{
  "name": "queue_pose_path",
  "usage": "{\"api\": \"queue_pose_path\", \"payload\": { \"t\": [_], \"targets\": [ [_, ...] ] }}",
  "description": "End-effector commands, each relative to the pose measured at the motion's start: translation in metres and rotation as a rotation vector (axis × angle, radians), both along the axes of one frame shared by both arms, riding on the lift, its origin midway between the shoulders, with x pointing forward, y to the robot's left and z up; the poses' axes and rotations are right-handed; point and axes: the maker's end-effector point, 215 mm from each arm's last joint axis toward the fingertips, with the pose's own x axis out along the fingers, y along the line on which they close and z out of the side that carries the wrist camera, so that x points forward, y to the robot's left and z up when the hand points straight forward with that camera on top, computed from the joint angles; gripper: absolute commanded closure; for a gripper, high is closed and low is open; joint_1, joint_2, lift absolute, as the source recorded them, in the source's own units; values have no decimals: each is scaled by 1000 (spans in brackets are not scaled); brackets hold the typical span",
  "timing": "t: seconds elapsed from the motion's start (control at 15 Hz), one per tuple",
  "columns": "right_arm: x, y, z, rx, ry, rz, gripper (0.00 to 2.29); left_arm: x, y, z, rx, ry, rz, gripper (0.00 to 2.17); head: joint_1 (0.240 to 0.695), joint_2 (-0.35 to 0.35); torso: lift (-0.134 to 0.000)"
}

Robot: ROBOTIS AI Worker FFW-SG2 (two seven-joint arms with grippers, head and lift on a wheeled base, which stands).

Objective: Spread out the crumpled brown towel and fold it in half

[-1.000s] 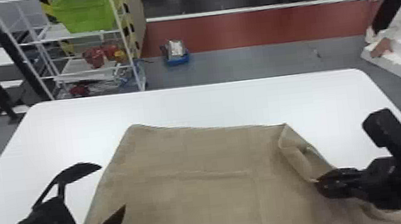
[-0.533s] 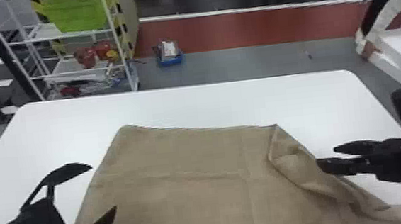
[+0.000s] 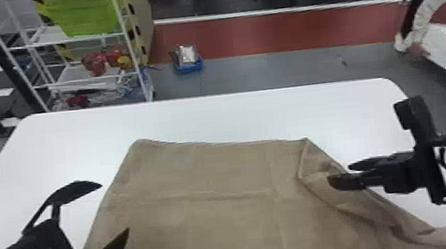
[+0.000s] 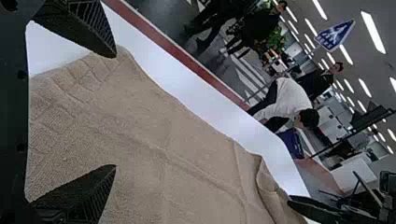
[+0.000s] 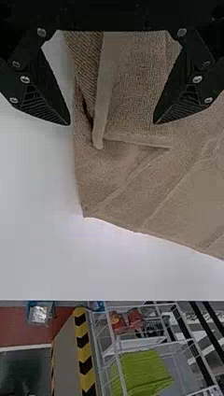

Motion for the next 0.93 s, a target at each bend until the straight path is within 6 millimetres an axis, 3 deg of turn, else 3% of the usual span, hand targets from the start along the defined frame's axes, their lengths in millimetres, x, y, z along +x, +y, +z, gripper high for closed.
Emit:
{"api": "queue_pose_path", "payload": {
  "t": [0.0, 0.2, 0.27, 0.33, 0.47, 0.53, 0.87],
  "targets": [
    [1, 11, 1, 5, 10, 13, 272, 1, 3, 1, 0, -3, 3, 36, 695, 32, -123],
    [-2, 26, -4, -7, 27, 41, 282, 2, 3, 0, -2, -4, 2, 36, 695, 49, -123],
    [-3, 30, -5, -8, 29, 50, 383, 2, 3, 0, -5, -2, 4, 36, 695, 55, -123],
    [-2, 31, -4, -9, 26, 54, 630, 2, 3, 1, -4, -6, 2, 36, 695, 67, -123],
    [-1, 30, -2, -5, 24, 54, 1399, 2, 4, 1, -3, -5, 3, 36, 695, 75, -123],
    [-1, 27, -1, -7, 23, 48, 1676, 2, 4, 1, -2, -5, 4, 36, 695, 77, -123],
    [10, -14, 27, 22, -35, -37, 1717, 1, 6, 1, -3, -4, 8, 36, 695, 58, -123]
  ]
}}
